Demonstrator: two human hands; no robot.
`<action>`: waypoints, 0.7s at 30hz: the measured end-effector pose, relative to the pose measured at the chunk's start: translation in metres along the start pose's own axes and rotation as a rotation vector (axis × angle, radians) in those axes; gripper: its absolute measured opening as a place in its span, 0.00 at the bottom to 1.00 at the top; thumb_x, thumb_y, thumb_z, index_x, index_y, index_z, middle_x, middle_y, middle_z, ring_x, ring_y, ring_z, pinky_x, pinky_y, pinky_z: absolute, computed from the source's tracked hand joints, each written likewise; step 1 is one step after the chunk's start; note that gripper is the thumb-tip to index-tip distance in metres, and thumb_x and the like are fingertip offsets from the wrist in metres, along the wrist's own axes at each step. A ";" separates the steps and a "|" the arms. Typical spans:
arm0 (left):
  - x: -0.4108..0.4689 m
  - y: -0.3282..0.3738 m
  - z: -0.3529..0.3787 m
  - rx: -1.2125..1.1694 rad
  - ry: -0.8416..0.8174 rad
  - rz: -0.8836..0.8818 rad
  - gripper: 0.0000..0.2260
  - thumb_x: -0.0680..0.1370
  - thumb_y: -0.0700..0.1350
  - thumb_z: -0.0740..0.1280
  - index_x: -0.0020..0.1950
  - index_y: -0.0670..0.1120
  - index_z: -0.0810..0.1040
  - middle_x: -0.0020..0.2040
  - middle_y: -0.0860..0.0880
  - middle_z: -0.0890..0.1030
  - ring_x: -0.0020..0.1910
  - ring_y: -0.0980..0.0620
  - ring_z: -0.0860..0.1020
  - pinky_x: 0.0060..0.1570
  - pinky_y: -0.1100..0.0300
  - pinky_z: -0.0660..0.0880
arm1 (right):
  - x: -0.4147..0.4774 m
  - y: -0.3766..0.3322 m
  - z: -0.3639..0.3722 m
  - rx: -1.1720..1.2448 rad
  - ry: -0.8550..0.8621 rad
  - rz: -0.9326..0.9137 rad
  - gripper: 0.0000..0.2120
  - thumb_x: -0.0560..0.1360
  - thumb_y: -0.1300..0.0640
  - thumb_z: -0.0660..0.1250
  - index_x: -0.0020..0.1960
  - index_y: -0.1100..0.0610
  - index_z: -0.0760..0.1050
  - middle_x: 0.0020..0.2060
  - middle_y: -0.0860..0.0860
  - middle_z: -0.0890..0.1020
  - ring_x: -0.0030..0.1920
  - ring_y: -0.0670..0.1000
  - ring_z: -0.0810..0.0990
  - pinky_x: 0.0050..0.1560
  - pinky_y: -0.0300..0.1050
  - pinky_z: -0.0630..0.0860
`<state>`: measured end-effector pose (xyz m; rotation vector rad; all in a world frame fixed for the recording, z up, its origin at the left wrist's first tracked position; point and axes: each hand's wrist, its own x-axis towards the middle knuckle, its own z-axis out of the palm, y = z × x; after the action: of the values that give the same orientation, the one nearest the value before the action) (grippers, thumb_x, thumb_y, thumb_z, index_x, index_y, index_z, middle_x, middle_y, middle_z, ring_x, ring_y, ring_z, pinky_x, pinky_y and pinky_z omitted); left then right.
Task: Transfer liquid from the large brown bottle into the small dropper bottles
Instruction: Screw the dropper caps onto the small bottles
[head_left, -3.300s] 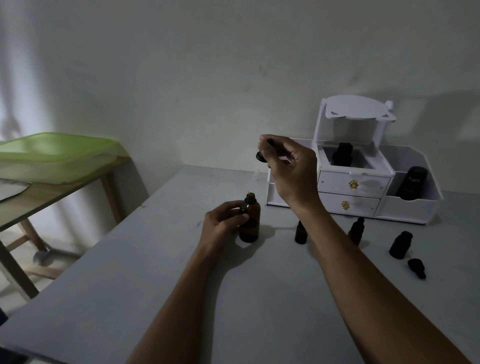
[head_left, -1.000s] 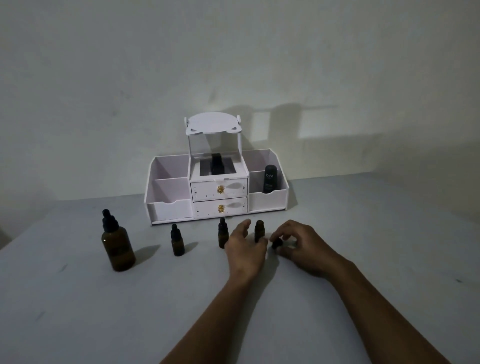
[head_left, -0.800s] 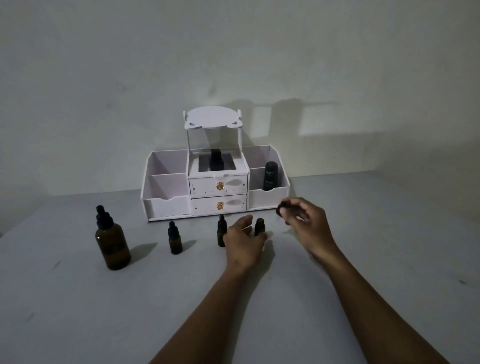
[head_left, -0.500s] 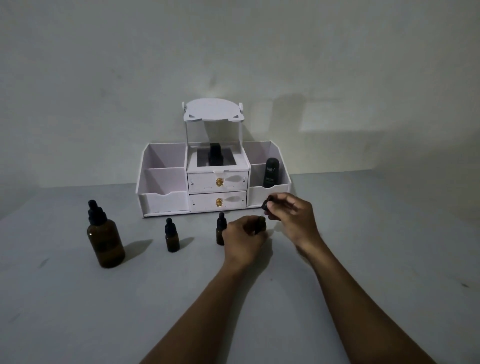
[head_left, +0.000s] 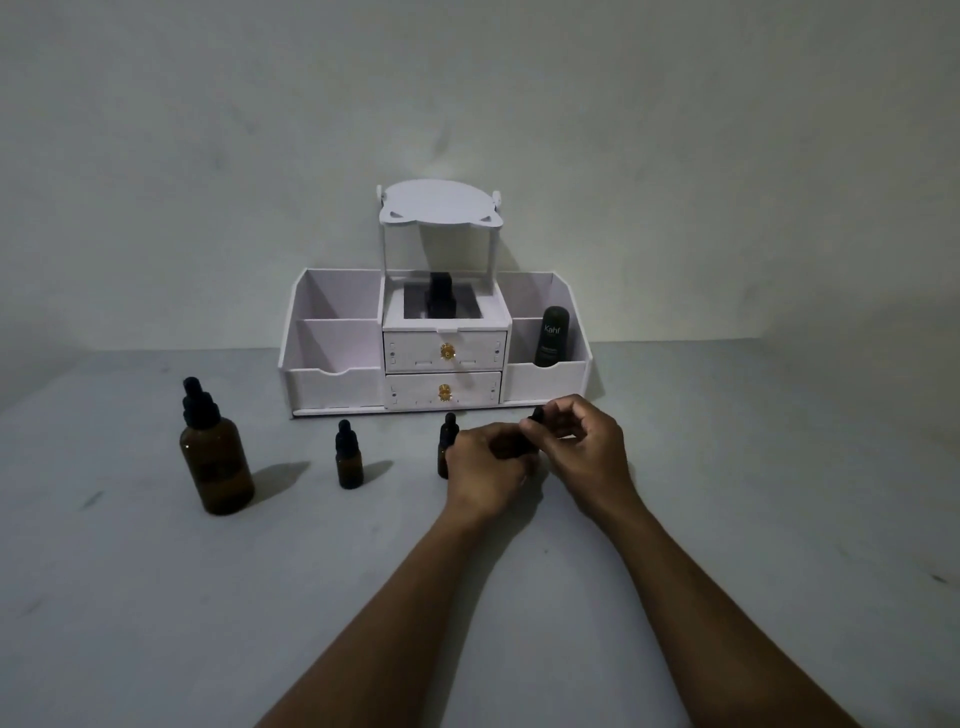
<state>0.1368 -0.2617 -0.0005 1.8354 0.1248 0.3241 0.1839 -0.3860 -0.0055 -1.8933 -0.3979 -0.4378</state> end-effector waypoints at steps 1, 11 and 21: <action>0.000 0.000 0.000 0.001 -0.004 -0.005 0.15 0.74 0.35 0.74 0.58 0.48 0.85 0.52 0.53 0.86 0.48 0.60 0.83 0.56 0.60 0.81 | -0.001 0.000 -0.001 0.003 -0.007 -0.002 0.13 0.71 0.52 0.77 0.51 0.56 0.79 0.44 0.49 0.84 0.46 0.46 0.83 0.48 0.38 0.82; -0.003 0.002 0.004 -0.125 -0.026 -0.060 0.15 0.76 0.34 0.72 0.61 0.43 0.83 0.50 0.51 0.85 0.34 0.68 0.80 0.30 0.80 0.70 | 0.002 -0.002 0.000 0.062 -0.005 0.003 0.11 0.75 0.64 0.72 0.56 0.55 0.83 0.50 0.50 0.85 0.52 0.48 0.83 0.56 0.46 0.82; -0.008 0.010 0.007 -0.277 -0.032 -0.169 0.16 0.78 0.34 0.70 0.65 0.43 0.81 0.53 0.53 0.83 0.36 0.67 0.79 0.28 0.80 0.68 | 0.002 -0.001 -0.001 0.052 -0.118 -0.010 0.16 0.78 0.64 0.68 0.63 0.52 0.80 0.57 0.49 0.83 0.60 0.48 0.80 0.61 0.44 0.79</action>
<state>0.1303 -0.2733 0.0062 1.5440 0.2013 0.1834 0.1854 -0.3867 -0.0033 -1.8731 -0.4923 -0.3197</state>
